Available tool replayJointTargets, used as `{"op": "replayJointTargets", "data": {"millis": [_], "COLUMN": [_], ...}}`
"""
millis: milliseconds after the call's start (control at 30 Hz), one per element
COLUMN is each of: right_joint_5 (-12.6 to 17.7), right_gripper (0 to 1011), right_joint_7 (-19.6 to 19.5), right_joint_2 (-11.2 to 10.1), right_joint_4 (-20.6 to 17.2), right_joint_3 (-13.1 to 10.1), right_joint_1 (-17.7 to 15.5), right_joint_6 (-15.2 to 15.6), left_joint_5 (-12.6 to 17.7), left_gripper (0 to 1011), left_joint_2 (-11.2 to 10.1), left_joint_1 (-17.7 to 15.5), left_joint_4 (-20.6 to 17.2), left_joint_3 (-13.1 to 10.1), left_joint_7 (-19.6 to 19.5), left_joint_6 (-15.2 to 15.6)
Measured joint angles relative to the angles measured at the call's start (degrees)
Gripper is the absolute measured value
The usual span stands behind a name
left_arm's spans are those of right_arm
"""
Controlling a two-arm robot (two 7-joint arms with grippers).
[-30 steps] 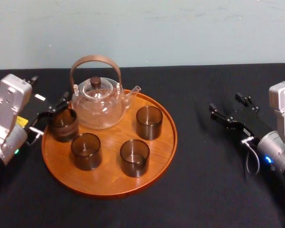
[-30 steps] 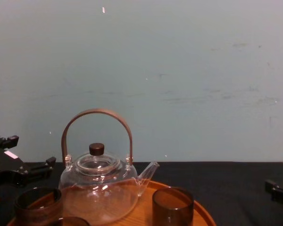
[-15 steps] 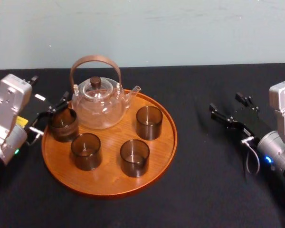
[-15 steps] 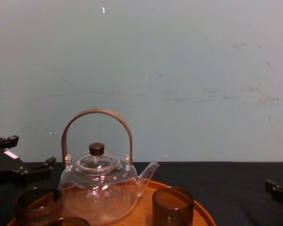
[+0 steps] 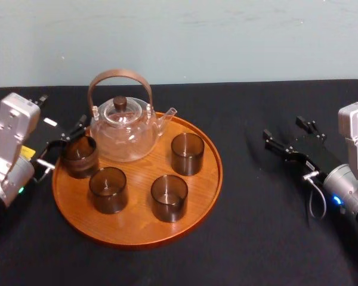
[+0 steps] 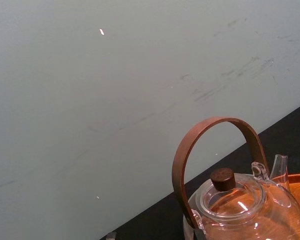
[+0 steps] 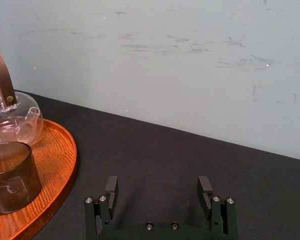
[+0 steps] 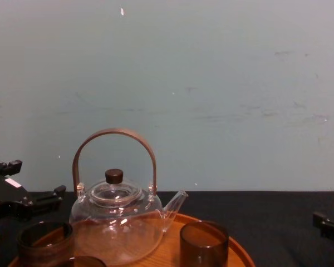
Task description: Pick up the glass from the table and place it on the tray.
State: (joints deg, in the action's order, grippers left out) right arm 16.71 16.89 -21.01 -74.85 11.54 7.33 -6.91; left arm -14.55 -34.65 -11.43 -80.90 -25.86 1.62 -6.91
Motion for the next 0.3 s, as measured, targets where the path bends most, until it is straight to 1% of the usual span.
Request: {"op": "replayJointTargets", "data": {"millis": [300], "right_joint_5": [0.0], "right_gripper": [1002], "right_joint_7": [0.0], "right_joint_2": [0.0], "right_joint_4": [0.0], "right_joint_3": [0.0], "right_joint_1": [0.0], "right_joint_6": [0.0], "left_joint_5": [0.0], "left_gripper": [1001], "left_joint_2": [0.0], "left_joint_1": [0.0], "left_joint_4": [0.0], "left_joint_3": [0.0], "left_joint_7": [0.0], "left_joint_6": [0.0]}}
